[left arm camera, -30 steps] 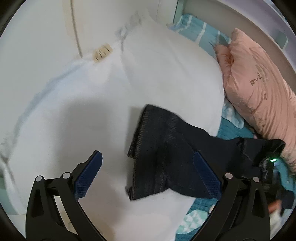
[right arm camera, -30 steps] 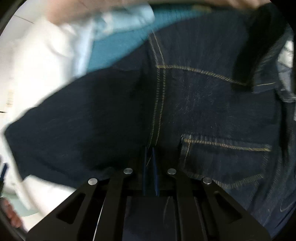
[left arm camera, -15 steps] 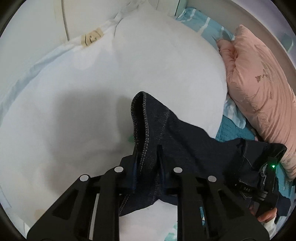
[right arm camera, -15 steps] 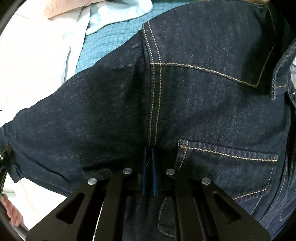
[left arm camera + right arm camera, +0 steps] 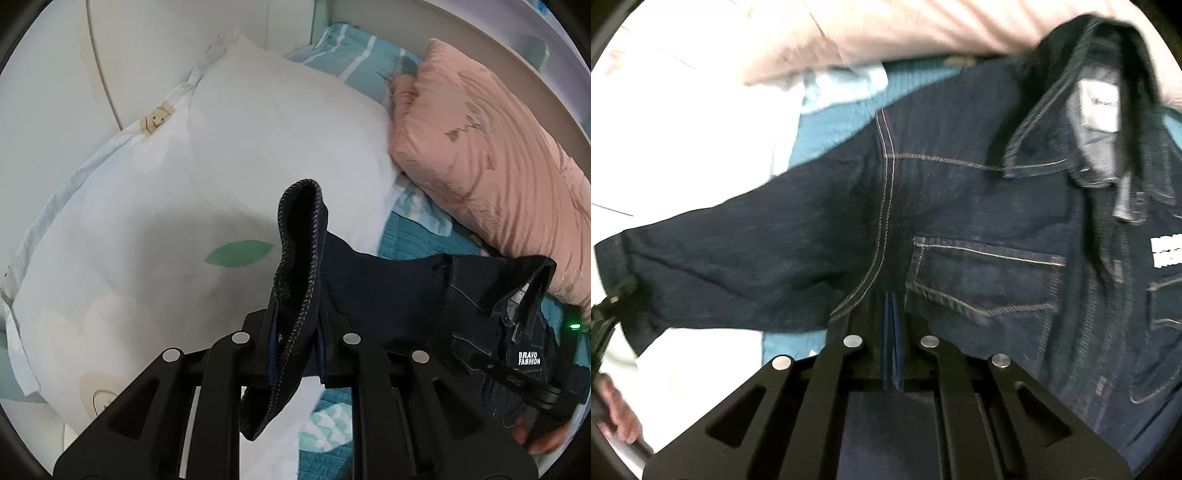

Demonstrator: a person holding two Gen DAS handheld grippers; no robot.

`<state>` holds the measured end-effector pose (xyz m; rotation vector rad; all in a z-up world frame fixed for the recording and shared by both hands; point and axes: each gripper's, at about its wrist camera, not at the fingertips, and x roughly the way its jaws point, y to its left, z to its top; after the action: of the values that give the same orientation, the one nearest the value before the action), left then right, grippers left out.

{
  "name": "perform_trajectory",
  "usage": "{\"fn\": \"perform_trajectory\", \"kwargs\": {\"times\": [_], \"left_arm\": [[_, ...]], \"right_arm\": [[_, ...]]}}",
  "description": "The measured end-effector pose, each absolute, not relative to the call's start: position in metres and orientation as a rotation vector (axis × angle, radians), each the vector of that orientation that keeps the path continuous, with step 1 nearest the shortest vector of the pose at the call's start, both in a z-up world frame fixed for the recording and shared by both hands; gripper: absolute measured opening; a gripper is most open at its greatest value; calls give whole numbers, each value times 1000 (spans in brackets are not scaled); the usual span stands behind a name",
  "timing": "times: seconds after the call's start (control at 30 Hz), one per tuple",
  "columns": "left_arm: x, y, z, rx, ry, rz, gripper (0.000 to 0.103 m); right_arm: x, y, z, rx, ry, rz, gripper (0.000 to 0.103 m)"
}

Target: Fold large clothes

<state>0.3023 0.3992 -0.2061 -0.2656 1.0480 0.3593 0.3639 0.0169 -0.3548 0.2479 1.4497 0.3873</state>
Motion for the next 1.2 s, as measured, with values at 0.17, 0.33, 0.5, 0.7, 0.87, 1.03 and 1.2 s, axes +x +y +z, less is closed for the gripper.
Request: {"fn": "perform_trajectory", "kwargs": {"times": [0.17, 0.33, 0.5, 0.7, 0.87, 1.03, 1.2], "left_arm": [[299, 361, -198, -219, 1036, 350, 16], [299, 317, -186, -179, 1017, 314, 16], [308, 251, -171, -142, 1013, 234, 16], [326, 152, -161, -124, 1006, 108, 16], [346, 74, -165, -166, 1021, 13, 16], [369, -2, -194, -123, 1060, -25, 16], [388, -40, -240, -83, 1135, -22, 16]], "right_arm": [[345, -16, -304, 255, 1378, 389, 3], [327, -48, -271, 252, 1312, 361, 3], [314, -102, -250, 301, 1269, 319, 3], [298, -169, -240, 373, 1235, 257, 3], [281, -227, -241, 397, 1207, 181, 3], [262, -286, -252, 414, 1209, 94, 3], [250, -331, -274, 439, 1236, 18, 4]]}}
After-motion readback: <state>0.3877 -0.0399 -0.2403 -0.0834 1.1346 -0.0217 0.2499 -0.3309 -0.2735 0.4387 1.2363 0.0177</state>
